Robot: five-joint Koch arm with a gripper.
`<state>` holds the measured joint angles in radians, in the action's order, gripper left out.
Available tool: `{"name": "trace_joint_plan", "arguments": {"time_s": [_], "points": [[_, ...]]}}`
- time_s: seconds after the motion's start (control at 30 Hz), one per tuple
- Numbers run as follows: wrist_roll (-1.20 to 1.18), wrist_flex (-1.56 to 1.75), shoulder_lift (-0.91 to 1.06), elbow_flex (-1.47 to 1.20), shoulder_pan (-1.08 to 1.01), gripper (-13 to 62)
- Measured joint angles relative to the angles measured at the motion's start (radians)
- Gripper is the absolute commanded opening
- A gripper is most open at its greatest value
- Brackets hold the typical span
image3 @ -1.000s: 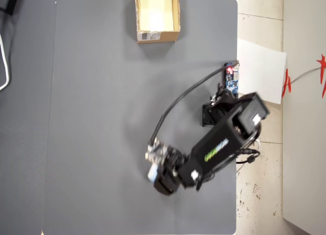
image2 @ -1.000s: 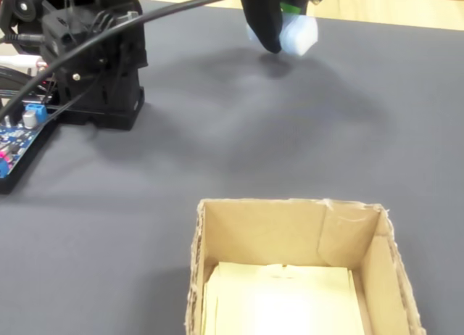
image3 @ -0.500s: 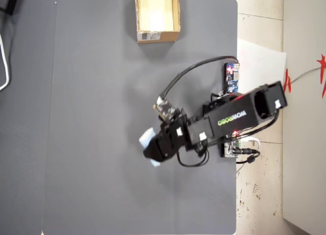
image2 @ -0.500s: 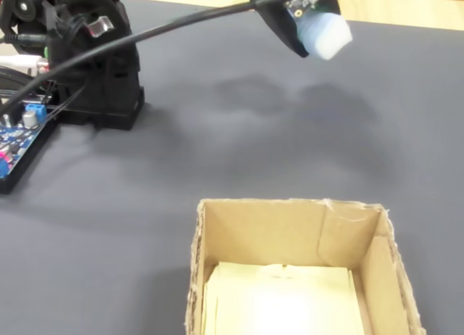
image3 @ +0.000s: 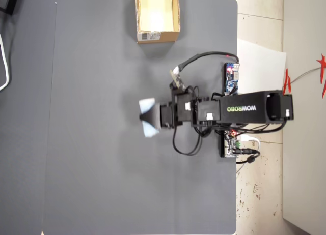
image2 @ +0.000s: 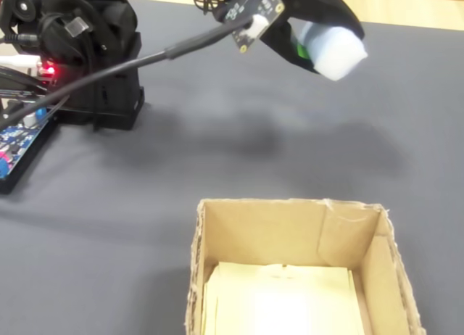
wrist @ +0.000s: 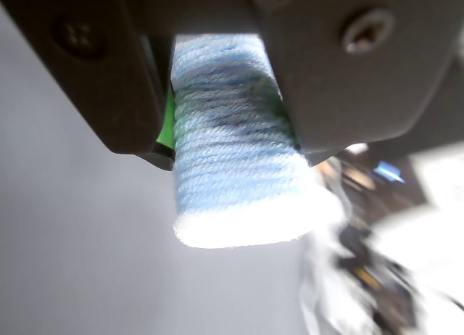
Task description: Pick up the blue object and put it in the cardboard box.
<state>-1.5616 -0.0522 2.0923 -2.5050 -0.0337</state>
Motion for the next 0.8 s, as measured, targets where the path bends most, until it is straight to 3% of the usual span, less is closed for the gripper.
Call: {"name": "trace_joint_plan", "arguments": {"time_s": [0.33, 0.8], "points": [[0.216, 0.13, -0.008, 0.005, -0.284, 1.2], [0.364, 0.098, -0.453, 0.451, -0.802, 1.2]]}}
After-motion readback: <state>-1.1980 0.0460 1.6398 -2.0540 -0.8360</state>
